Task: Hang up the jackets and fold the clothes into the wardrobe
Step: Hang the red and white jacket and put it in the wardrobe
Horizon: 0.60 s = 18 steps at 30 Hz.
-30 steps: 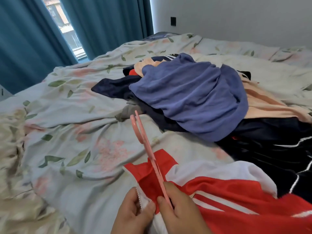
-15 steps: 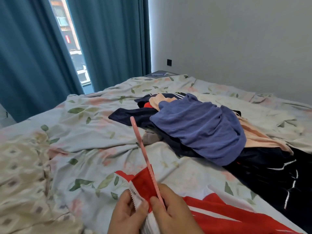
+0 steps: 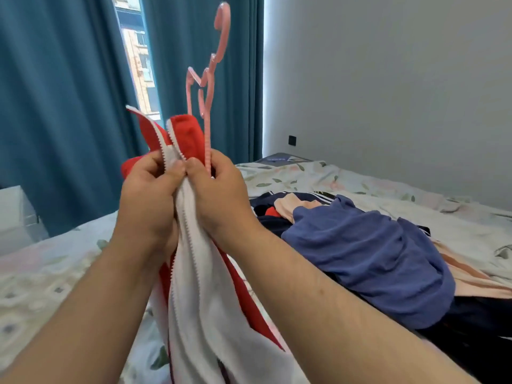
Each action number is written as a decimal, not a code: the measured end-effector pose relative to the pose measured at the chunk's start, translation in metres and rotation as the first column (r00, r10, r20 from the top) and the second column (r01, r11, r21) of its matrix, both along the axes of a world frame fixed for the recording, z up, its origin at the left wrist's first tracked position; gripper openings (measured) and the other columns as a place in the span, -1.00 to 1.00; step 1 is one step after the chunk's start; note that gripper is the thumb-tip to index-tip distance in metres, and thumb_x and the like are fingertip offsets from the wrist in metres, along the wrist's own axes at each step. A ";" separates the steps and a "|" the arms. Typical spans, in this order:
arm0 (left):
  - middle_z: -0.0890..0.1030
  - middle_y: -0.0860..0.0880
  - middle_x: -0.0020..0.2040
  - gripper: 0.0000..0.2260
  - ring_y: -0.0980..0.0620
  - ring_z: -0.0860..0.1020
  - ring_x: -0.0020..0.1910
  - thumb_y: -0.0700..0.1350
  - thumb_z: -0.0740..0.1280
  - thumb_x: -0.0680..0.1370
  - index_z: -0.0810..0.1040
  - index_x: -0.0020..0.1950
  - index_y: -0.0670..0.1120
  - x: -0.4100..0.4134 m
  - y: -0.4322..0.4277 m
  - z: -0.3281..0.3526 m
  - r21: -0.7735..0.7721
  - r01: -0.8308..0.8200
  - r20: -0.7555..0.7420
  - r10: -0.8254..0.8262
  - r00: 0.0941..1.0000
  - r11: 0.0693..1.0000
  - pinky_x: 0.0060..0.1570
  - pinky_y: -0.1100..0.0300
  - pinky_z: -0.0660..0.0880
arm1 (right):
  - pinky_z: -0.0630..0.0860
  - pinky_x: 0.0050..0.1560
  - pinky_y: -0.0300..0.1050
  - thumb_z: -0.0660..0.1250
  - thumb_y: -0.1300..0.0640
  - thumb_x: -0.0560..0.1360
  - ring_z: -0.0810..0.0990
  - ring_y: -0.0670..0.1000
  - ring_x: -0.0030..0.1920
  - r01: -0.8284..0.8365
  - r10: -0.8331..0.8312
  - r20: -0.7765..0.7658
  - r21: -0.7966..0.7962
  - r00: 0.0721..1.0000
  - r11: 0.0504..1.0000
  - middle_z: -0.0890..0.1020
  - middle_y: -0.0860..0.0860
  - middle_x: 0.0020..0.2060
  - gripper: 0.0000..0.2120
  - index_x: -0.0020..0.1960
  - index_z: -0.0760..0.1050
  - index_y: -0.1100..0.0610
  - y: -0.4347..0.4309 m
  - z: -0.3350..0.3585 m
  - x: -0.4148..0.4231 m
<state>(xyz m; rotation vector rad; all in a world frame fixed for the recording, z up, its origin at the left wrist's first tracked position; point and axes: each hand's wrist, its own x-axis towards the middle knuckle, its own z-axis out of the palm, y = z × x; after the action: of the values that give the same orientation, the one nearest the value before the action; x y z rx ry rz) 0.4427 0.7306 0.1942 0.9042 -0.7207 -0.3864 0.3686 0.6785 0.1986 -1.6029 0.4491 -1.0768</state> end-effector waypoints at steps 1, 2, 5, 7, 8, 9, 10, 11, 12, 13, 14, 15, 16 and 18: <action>0.71 -0.13 -0.11 -0.80 -0.07 0.69 -0.12 -0.24 0.27 0.57 0.67 -0.07 -0.04 0.015 -0.010 -0.015 0.046 0.035 -0.021 -0.034 0.999 0.998 -0.12 0.09 0.63 | 0.57 0.00 0.04 0.26 0.10 0.56 0.61 0.10 -0.07 0.015 -0.015 -0.035 0.021 0.999 1.000 0.65 0.06 -0.13 -0.86 -0.03 0.57 0.11 -0.011 -0.014 0.010; 0.70 -0.17 -0.09 -0.83 -0.12 0.69 -0.11 -0.25 0.28 0.57 0.66 -0.04 -0.07 0.029 -0.019 -0.040 0.121 0.062 -0.047 -0.057 0.997 0.991 -0.10 0.01 0.64 | 0.57 -0.04 -0.02 0.25 0.11 0.55 0.61 0.09 -0.08 0.038 -0.033 -0.105 0.043 0.994 0.998 0.65 0.04 -0.14 -0.87 -0.04 0.57 0.10 -0.021 -0.035 0.016; 0.68 -0.25 -0.04 -0.84 -0.26 0.66 -0.03 -0.28 0.30 0.56 0.66 0.00 -0.13 0.046 -0.022 -0.148 0.403 0.166 -0.165 -0.107 0.981 0.900 0.05 -0.16 0.59 | 0.46 -0.23 -0.28 0.21 0.17 0.52 0.59 -0.03 -0.14 0.061 -0.006 -0.413 0.121 0.911 0.991 0.63 -0.08 -0.18 -0.84 -0.04 0.57 0.06 -0.034 -0.131 0.019; 0.70 -0.17 -0.15 -0.86 -0.13 0.65 -0.14 -0.31 0.35 0.52 0.68 -0.09 -0.14 0.047 -0.004 -0.222 0.593 0.163 -0.104 -0.125 0.987 0.789 -0.05 0.06 0.59 | 0.42 -0.25 -0.35 0.20 0.19 0.51 0.57 -0.04 -0.11 0.061 0.040 -0.599 0.147 0.800 0.987 0.61 -0.12 -0.19 -0.81 -0.01 0.57 0.02 -0.034 -0.202 0.008; 0.68 -0.08 -0.24 -0.91 0.00 0.61 -0.22 -0.30 0.40 0.48 0.68 -0.16 -0.16 0.047 0.007 -0.250 0.672 0.117 -0.018 -0.142 0.990 0.731 -0.15 0.19 0.54 | 0.44 -0.19 -0.35 0.20 0.18 0.51 0.58 -0.03 -0.04 0.055 0.058 -0.655 0.151 0.753 0.987 0.63 -0.12 -0.13 -0.77 0.07 0.57 0.00 -0.032 -0.233 0.001; 0.62 -0.01 -0.34 -0.93 0.10 0.53 -0.31 -0.28 0.45 0.45 0.65 -0.24 -0.18 0.051 0.013 -0.277 0.731 0.063 0.059 -0.154 0.986 0.679 -0.24 0.27 0.47 | 0.46 -0.07 -0.30 0.20 0.15 0.53 0.58 -0.01 0.05 0.049 0.067 -0.696 0.145 0.715 0.988 0.65 -0.10 -0.03 -0.72 0.18 0.55 -0.02 -0.030 -0.262 -0.001; 0.53 0.02 -0.42 -0.84 0.18 0.45 -0.39 -0.28 0.47 0.43 0.61 -0.34 -0.17 0.056 0.017 -0.295 0.776 0.003 0.114 -0.145 0.983 0.630 -0.33 0.33 0.39 | 0.47 0.03 -0.22 0.20 0.09 0.55 0.58 0.02 0.10 0.041 0.052 -0.744 0.106 0.666 0.994 0.65 -0.06 0.05 -0.70 0.26 0.49 -0.06 -0.027 -0.286 -0.002; 0.47 0.03 -0.46 -0.77 0.22 0.40 -0.44 -0.29 0.47 0.44 0.56 -0.40 -0.15 0.064 0.018 -0.309 0.786 -0.035 0.147 -0.132 0.980 0.617 -0.39 0.37 0.32 | 0.47 0.07 -0.15 0.19 0.01 0.56 0.58 0.06 0.12 0.037 0.003 -0.780 0.034 0.625 0.999 0.65 -0.03 0.07 -0.70 0.28 0.45 -0.08 -0.024 -0.306 0.002; 0.46 0.02 -0.47 -0.76 0.23 0.39 -0.46 -0.29 0.46 0.44 0.56 -0.41 -0.15 0.069 0.017 -0.313 0.785 -0.043 0.151 -0.124 0.981 0.618 -0.43 0.39 0.30 | 0.48 0.08 -0.10 0.19 -0.05 0.55 0.59 0.10 0.10 0.044 -0.071 -0.791 -0.057 0.607 0.997 0.66 -0.02 0.04 -0.70 0.26 0.44 -0.07 -0.022 -0.318 0.006; 0.51 0.02 -0.46 -0.81 0.22 0.42 -0.46 -0.30 0.46 0.45 0.61 -0.36 -0.16 0.075 0.016 -0.319 0.775 -0.023 0.138 -0.133 0.981 0.632 -0.43 0.40 0.33 | 0.48 0.08 -0.06 0.20 -0.09 0.52 0.59 0.11 0.06 0.057 -0.137 -0.784 -0.129 0.606 0.990 0.66 -0.01 -0.02 -0.70 0.21 0.45 -0.04 -0.020 -0.328 0.011; 0.58 0.01 -0.43 -0.86 0.20 0.49 -0.45 -0.32 0.45 0.45 0.66 -0.30 -0.15 0.079 0.014 -0.322 0.762 0.015 0.105 -0.145 0.984 0.648 -0.42 0.40 0.38 | 0.49 0.06 -0.04 0.21 -0.10 0.49 0.58 0.11 0.01 0.076 -0.187 -0.766 -0.178 0.615 0.981 0.64 -0.02 -0.09 -0.71 0.14 0.47 0.00 -0.018 -0.335 0.017; 0.65 -0.02 -0.36 -0.86 0.17 0.56 -0.41 -0.35 0.45 0.44 0.70 -0.23 -0.14 0.079 0.014 -0.322 0.737 0.063 0.056 -0.154 0.986 0.673 -0.39 0.39 0.44 | 0.48 0.04 -0.03 0.23 -0.10 0.48 0.57 0.09 -0.03 0.096 -0.225 -0.746 -0.212 0.627 0.973 0.61 -0.03 -0.16 -0.74 0.08 0.48 0.02 -0.017 -0.339 0.020; 0.70 -0.07 -0.29 -0.82 0.12 0.63 -0.35 -0.39 0.44 0.43 0.71 -0.17 -0.12 0.083 0.014 -0.327 0.709 0.112 0.002 -0.161 0.987 0.696 -0.36 0.36 0.48 | 0.47 0.02 -0.03 0.26 -0.09 0.47 0.56 0.07 -0.06 0.119 -0.252 -0.729 -0.229 0.637 0.966 0.57 -0.05 -0.21 -0.77 0.04 0.50 0.01 -0.016 -0.345 0.024; 0.71 -0.16 -0.23 -0.73 0.05 0.67 -0.30 -0.46 0.41 0.43 0.72 -0.12 -0.11 0.087 0.015 -0.335 0.645 0.195 -0.098 -0.173 0.980 0.739 -0.33 0.33 0.52 | 0.48 -0.03 -0.10 0.33 -0.05 0.45 0.54 0.01 -0.11 0.188 -0.289 -0.689 -0.220 0.664 0.957 0.51 -0.07 -0.28 -0.84 0.01 0.51 -0.07 -0.015 -0.353 0.027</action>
<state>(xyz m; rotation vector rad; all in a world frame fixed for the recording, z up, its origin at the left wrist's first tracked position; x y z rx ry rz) 0.5296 0.7452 -0.1407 1.4917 -0.6519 -0.8665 0.3960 0.6635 -0.1541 -2.1088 1.1667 -0.6177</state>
